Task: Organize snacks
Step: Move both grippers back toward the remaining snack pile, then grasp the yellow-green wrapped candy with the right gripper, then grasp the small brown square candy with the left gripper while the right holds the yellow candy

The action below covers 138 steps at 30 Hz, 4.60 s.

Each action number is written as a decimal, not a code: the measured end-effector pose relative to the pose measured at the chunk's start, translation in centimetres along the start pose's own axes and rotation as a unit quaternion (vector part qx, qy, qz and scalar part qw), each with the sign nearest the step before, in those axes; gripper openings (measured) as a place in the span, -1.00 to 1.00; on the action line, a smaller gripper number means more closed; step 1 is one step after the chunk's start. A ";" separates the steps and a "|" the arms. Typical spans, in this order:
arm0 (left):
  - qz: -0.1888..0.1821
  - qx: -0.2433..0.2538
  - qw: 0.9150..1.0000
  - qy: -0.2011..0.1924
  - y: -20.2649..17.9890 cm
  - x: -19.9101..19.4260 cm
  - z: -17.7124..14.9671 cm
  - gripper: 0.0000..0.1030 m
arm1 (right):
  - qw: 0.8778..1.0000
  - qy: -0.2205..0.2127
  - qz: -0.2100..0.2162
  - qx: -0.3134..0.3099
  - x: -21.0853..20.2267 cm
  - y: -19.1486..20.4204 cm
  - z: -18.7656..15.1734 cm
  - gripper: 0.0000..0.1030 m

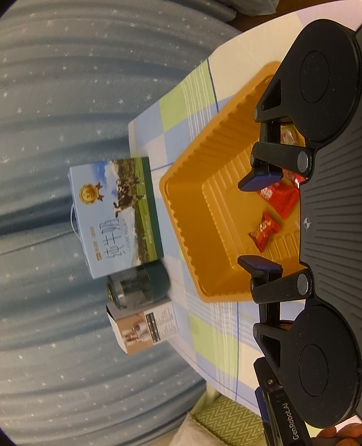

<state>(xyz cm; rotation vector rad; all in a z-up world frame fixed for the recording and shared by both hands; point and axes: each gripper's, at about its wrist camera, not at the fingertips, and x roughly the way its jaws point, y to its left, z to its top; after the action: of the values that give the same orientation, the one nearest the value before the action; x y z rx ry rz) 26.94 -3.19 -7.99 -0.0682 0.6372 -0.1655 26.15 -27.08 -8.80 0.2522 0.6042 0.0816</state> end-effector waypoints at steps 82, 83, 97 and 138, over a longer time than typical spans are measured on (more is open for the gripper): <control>0.095 -0.029 0.992 0.083 17.6 -2.3 -4.3 0.42 | 0.937 0.120 0.194 -0.264 13.3 19.5 -8.6 -0.57; 0.087 -0.026 0.992 0.084 17.4 -2.2 -4.4 0.41 | 0.939 0.121 0.193 -0.259 13.2 19.2 -8.4 -0.57; 0.021 0.008 0.994 0.103 13.9 1.6 -5.7 -0.04 | 0.955 0.131 0.185 -0.189 12.7 16.1 -6.3 -0.57; -0.004 0.124 0.985 0.117 11.1 1.6 -6.4 -0.52 | 0.949 0.165 0.209 -0.167 12.4 14.8 -5.8 -0.57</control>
<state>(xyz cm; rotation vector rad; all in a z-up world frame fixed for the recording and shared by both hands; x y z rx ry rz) 25.85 7.37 -15.33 0.1909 0.8455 -0.2621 32.96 -9.75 -16.42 0.0308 0.8492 0.6420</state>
